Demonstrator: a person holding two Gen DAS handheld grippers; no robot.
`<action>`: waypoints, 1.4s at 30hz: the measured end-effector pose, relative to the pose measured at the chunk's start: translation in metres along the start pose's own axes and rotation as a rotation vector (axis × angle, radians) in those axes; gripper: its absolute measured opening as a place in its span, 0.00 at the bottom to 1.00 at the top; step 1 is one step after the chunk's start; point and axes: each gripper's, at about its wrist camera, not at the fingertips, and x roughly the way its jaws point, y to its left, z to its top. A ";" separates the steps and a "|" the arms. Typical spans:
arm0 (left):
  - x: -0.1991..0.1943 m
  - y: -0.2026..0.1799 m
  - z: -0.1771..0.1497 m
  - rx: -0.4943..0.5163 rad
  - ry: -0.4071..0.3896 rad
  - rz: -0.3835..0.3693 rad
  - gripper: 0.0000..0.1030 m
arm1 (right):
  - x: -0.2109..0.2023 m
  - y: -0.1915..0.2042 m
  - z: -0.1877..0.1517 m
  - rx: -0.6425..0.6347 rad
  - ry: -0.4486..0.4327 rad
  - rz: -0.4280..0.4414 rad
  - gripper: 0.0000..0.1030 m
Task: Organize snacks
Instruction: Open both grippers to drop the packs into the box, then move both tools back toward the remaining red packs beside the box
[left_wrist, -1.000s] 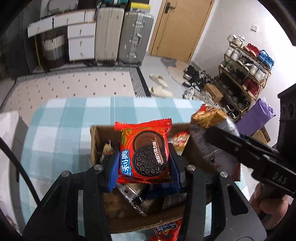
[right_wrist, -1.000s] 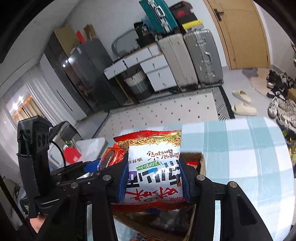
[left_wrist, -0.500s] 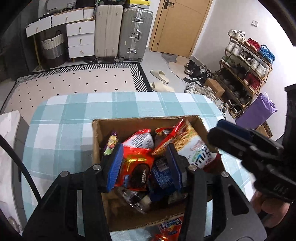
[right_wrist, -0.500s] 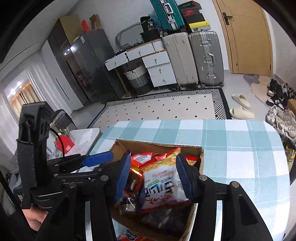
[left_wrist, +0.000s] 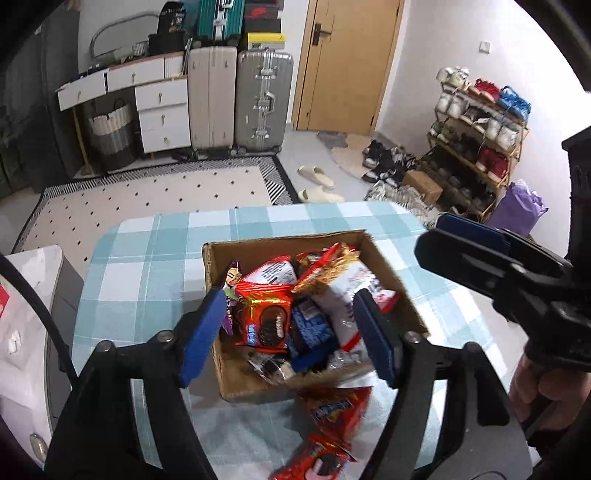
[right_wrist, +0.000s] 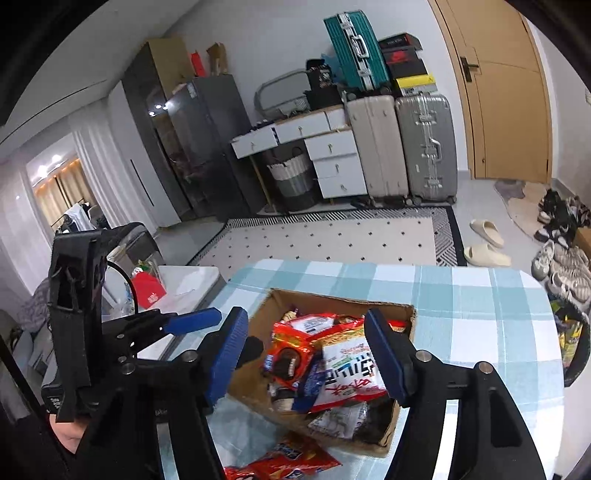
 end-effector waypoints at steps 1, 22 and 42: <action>-0.007 -0.002 -0.001 0.001 -0.016 0.006 0.76 | -0.005 0.003 0.000 -0.010 -0.010 -0.005 0.65; -0.150 -0.048 -0.071 0.048 -0.225 -0.009 0.85 | -0.156 0.045 -0.066 -0.048 -0.318 0.125 0.98; -0.126 -0.030 -0.165 -0.009 -0.194 0.004 0.99 | -0.151 0.036 -0.145 0.015 -0.341 0.113 0.99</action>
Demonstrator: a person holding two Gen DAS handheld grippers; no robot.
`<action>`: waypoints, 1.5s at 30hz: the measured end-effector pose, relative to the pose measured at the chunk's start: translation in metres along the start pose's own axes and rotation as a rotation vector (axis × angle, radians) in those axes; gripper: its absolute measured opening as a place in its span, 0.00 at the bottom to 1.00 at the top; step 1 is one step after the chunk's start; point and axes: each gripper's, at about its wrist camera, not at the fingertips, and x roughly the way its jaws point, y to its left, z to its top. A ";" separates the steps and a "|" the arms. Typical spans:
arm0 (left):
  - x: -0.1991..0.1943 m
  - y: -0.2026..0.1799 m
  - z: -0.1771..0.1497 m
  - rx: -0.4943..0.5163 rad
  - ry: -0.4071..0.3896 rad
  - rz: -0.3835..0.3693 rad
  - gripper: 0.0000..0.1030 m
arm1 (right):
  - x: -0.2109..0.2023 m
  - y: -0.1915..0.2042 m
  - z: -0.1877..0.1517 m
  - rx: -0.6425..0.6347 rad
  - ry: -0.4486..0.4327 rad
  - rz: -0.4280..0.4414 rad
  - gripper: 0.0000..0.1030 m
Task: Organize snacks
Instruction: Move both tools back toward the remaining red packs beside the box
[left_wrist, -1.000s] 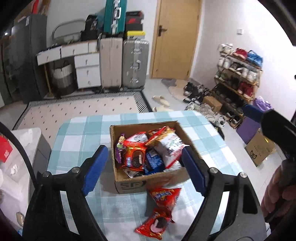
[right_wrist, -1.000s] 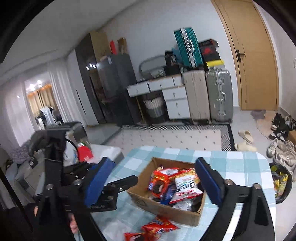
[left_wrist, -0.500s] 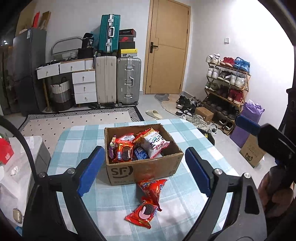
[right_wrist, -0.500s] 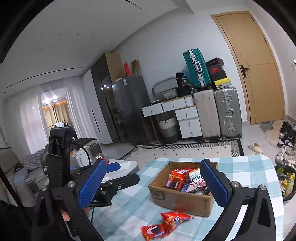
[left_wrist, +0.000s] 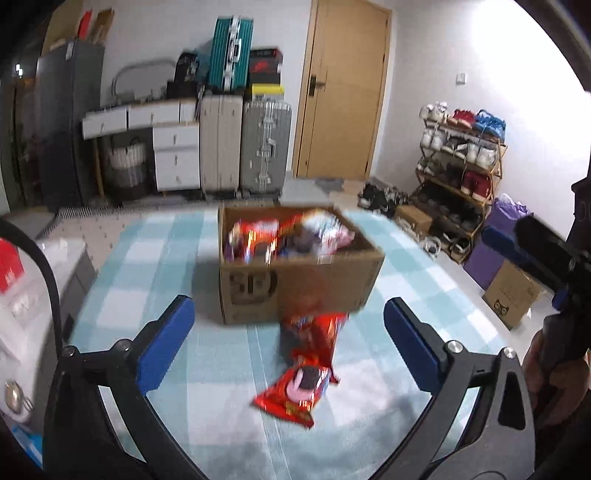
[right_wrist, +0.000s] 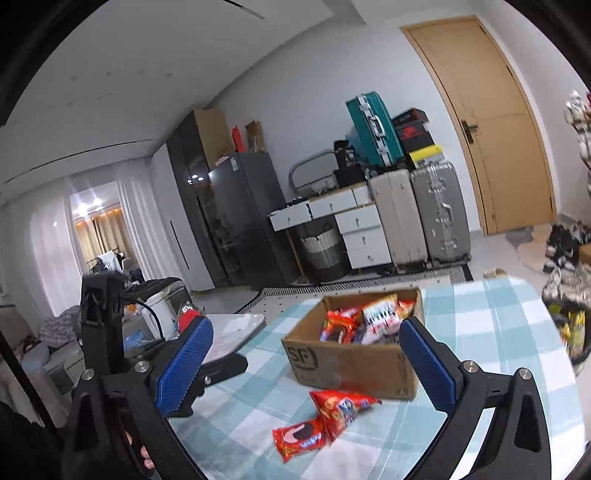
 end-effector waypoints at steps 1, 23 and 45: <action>0.007 0.003 -0.005 -0.009 0.024 -0.012 0.99 | 0.003 -0.003 -0.003 0.009 0.004 -0.006 0.99; 0.132 0.012 -0.079 0.067 0.335 -0.075 0.99 | 0.037 -0.060 -0.083 0.128 0.164 -0.086 0.99; 0.175 0.018 -0.085 0.060 0.358 -0.155 0.41 | 0.049 -0.074 -0.098 0.172 0.191 -0.070 0.99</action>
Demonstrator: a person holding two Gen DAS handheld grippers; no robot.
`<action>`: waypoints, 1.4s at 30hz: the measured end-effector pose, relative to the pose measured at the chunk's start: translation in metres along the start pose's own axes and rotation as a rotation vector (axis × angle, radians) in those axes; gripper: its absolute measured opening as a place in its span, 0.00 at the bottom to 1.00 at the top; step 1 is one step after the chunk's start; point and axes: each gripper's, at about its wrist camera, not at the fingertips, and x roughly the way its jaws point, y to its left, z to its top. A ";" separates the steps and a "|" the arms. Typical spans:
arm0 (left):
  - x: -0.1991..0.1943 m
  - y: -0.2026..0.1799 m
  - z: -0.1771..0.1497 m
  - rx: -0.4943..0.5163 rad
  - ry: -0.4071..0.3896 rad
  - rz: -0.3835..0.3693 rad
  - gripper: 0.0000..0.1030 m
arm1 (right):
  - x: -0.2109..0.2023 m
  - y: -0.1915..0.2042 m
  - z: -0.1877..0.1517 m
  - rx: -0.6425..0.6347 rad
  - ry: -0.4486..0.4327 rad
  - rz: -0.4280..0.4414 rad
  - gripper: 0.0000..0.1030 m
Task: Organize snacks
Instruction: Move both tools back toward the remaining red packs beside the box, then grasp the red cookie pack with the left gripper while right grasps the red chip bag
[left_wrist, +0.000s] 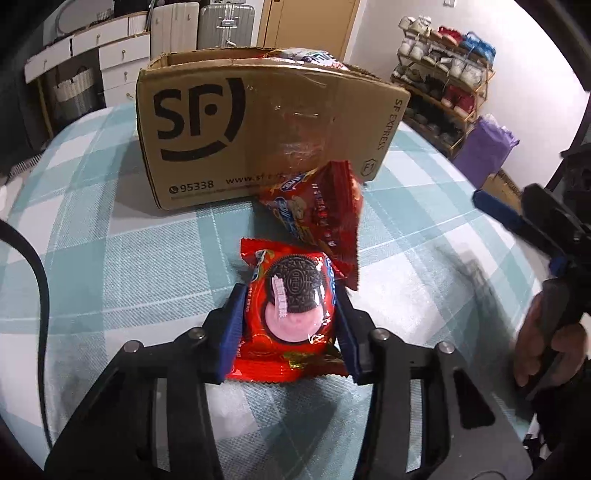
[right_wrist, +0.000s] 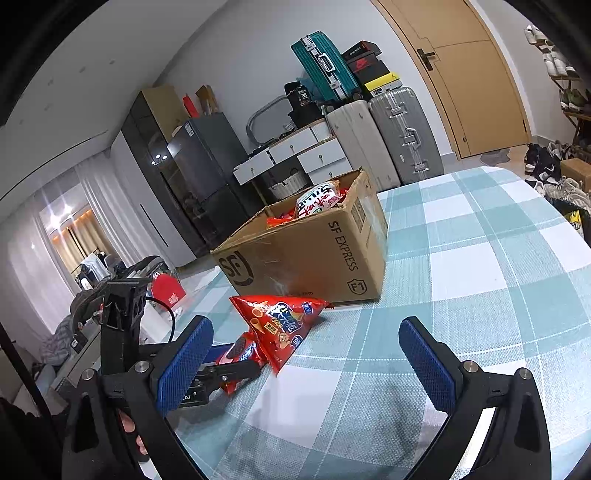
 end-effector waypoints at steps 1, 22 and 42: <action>0.000 0.002 0.000 -0.006 -0.007 -0.002 0.41 | 0.000 -0.001 0.000 0.003 0.001 0.000 0.99; -0.035 0.007 -0.009 -0.099 -0.070 0.065 0.41 | 0.009 -0.003 -0.001 0.025 0.048 -0.072 0.99; -0.094 0.034 -0.056 -0.190 -0.089 0.013 0.41 | 0.105 0.043 0.014 -0.061 0.291 -0.098 0.97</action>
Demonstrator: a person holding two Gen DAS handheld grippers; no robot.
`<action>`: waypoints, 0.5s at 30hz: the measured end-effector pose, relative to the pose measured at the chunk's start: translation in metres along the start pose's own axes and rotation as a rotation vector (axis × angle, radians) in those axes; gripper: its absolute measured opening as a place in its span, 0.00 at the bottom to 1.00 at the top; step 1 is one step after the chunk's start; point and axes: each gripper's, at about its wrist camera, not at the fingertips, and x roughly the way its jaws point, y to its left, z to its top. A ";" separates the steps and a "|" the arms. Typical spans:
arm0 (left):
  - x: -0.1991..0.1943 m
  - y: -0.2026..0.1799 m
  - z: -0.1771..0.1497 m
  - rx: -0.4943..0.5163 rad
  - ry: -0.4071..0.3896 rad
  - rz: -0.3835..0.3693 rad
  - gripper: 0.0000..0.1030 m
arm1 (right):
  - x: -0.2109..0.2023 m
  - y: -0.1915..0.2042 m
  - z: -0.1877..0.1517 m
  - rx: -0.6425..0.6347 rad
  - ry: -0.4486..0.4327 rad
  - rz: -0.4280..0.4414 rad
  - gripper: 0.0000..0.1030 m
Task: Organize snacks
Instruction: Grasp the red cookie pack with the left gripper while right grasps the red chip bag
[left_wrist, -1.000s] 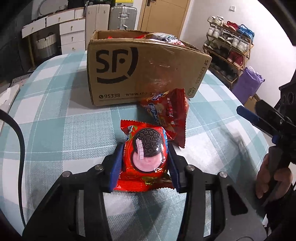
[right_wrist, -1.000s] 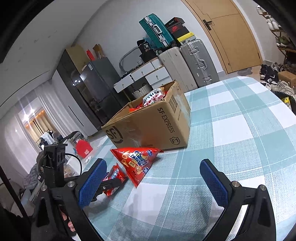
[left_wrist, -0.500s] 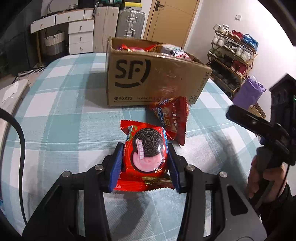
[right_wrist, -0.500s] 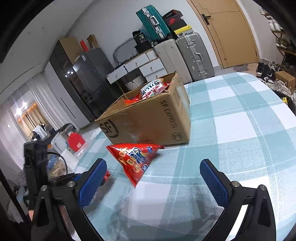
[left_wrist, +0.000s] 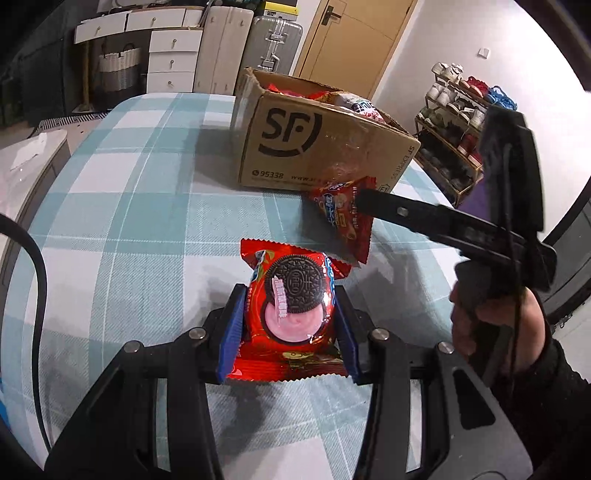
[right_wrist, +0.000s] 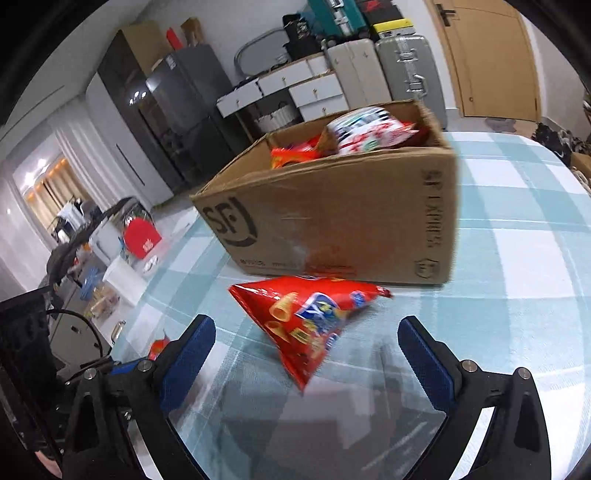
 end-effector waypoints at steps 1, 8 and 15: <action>-0.002 0.001 -0.001 -0.002 0.000 -0.002 0.41 | 0.004 0.002 0.002 -0.005 0.006 -0.005 0.96; -0.011 0.012 -0.005 -0.036 -0.007 -0.020 0.41 | 0.030 0.002 0.015 0.056 0.043 -0.035 0.95; -0.014 0.019 -0.009 -0.054 -0.001 -0.030 0.41 | 0.052 -0.006 0.019 0.127 0.092 -0.012 0.58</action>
